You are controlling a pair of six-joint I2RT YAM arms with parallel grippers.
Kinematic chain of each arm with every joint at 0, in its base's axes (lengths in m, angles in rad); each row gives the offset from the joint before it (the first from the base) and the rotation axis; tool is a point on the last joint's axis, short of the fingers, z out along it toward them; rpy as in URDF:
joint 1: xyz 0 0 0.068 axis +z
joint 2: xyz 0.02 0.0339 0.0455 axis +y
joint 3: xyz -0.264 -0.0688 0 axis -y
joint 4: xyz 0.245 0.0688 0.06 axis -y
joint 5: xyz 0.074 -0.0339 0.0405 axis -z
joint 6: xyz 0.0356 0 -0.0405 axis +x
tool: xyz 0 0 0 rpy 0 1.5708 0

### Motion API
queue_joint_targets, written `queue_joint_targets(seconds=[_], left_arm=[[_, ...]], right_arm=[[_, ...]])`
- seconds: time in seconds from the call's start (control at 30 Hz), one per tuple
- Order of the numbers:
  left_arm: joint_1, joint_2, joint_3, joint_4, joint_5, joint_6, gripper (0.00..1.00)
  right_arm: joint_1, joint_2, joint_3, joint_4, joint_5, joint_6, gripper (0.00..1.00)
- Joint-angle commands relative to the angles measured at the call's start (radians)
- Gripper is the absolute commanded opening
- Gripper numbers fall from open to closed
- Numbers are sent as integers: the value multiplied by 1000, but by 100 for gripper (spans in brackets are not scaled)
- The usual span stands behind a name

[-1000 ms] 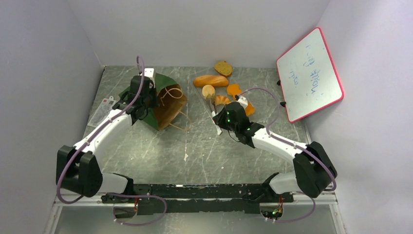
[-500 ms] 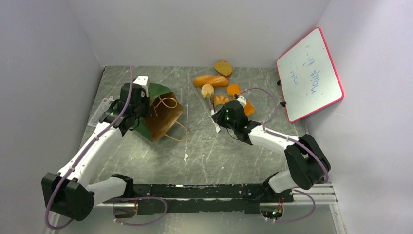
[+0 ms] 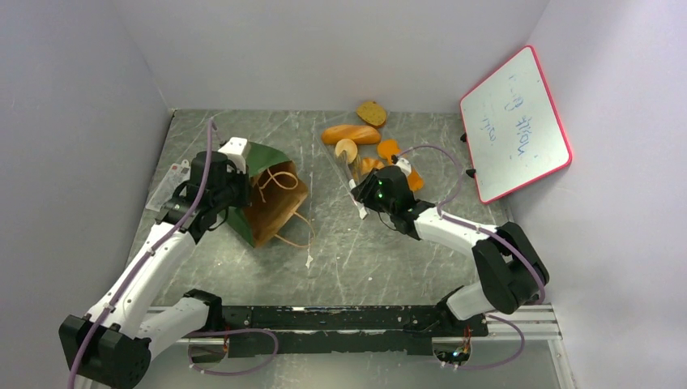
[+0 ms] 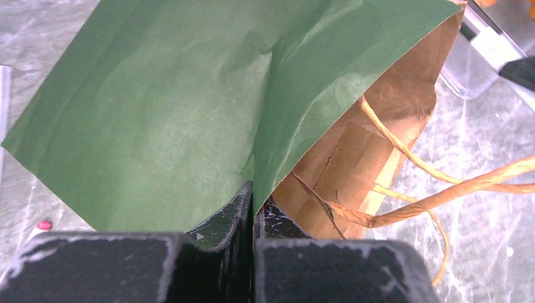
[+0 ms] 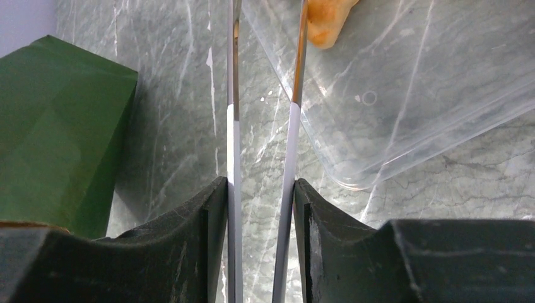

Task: Take the fake bread out of the paper bag
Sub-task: Place the fake bread in the container, then take out the fake bread from the paper bag.

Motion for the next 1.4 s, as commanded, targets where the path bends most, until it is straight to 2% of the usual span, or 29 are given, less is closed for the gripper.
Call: queue_joint_targets(seconds=[0.0, 0.33, 0.97, 1.13, 1.37], left_arm=[[5, -33, -23, 51, 143, 34, 7], [5, -106, -90, 116, 285, 66, 7], [5, -73, -135, 183, 271, 40, 7], [5, -67, -144, 210, 262, 38, 7], [5, -58, -163, 233, 240, 40, 7]], right_arm=[[-13, -12, -10, 40, 14, -9, 44], [-13, -40, -35, 84, 27, -23, 44], [-11, -147, -31, 21, 51, -69, 44], [-9, -252, -53, -22, 48, -63, 44], [27, -461, -67, -166, 31, -47, 43]])
